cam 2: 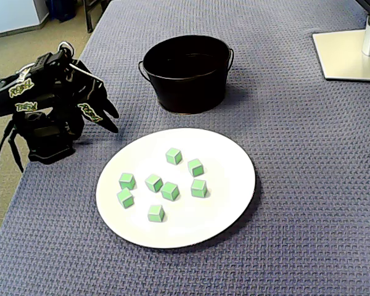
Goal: Pick up the items on the white plate and put them in the black container.
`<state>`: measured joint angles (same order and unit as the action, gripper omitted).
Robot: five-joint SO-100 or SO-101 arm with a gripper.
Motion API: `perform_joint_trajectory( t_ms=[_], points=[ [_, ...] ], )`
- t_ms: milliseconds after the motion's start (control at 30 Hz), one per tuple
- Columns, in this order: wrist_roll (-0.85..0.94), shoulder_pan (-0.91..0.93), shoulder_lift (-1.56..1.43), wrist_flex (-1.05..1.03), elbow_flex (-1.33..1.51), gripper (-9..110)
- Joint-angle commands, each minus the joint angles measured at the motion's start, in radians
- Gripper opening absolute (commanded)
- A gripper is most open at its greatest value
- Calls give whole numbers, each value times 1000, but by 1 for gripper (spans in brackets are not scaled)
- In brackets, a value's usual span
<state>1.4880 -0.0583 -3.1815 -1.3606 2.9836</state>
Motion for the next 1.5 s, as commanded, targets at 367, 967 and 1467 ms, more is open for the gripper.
perform_joint_trajectory(
  t_ms=[367,967,1467],
  points=[
    [-137,64,3,-94,12,16],
    [-225,604,1063,225,-865,16],
    [387,836,1269,514,-787,20]
  ],
)
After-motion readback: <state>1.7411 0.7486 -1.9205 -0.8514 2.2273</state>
